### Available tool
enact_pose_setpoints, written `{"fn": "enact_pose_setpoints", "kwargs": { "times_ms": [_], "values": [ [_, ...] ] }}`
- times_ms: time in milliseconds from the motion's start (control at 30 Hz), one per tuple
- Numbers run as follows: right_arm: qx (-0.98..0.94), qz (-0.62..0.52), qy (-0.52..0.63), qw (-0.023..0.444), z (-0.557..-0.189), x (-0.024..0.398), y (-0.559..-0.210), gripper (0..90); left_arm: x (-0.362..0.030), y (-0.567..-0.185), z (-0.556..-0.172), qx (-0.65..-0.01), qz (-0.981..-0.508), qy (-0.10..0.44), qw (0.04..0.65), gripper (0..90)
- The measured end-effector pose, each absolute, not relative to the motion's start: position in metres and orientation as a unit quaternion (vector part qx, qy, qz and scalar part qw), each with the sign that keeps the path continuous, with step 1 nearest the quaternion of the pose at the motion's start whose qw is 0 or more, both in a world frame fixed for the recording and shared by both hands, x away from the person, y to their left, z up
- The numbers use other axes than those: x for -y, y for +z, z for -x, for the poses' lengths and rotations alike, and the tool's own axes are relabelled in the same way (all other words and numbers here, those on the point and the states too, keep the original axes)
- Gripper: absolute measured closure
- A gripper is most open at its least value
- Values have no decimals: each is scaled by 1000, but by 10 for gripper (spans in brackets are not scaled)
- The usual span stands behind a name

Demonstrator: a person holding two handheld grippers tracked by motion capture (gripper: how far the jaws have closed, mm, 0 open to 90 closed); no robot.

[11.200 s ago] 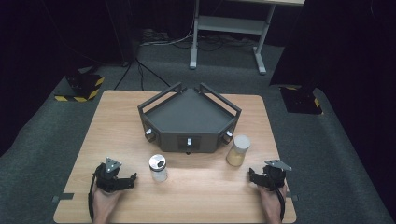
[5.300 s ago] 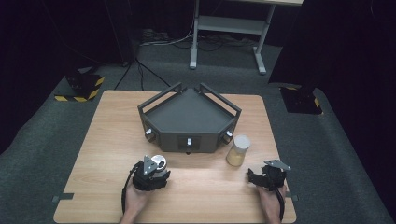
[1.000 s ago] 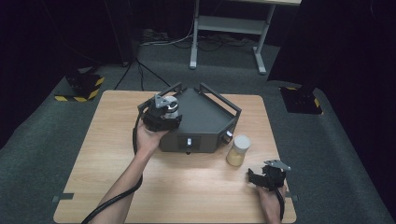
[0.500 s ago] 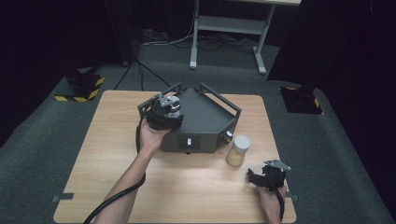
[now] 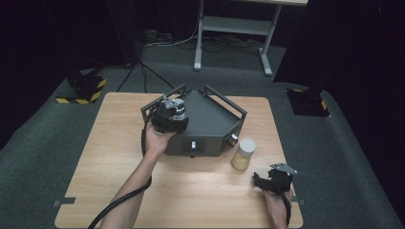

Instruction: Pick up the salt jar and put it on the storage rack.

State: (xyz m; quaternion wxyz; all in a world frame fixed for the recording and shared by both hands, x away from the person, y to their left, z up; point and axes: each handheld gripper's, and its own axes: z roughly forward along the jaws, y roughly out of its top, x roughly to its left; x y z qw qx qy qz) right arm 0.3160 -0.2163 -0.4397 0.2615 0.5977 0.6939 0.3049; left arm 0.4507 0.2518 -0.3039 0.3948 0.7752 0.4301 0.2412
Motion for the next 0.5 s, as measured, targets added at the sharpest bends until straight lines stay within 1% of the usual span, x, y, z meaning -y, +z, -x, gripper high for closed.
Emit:
{"fn": "enact_pose_setpoints", "kwargs": {
  "times_ms": [500],
  "values": [
    [-694,-598,305,262,-316,216,-440,73,-253,-309,-457,-445,-767,234,398,302]
  ]
}}
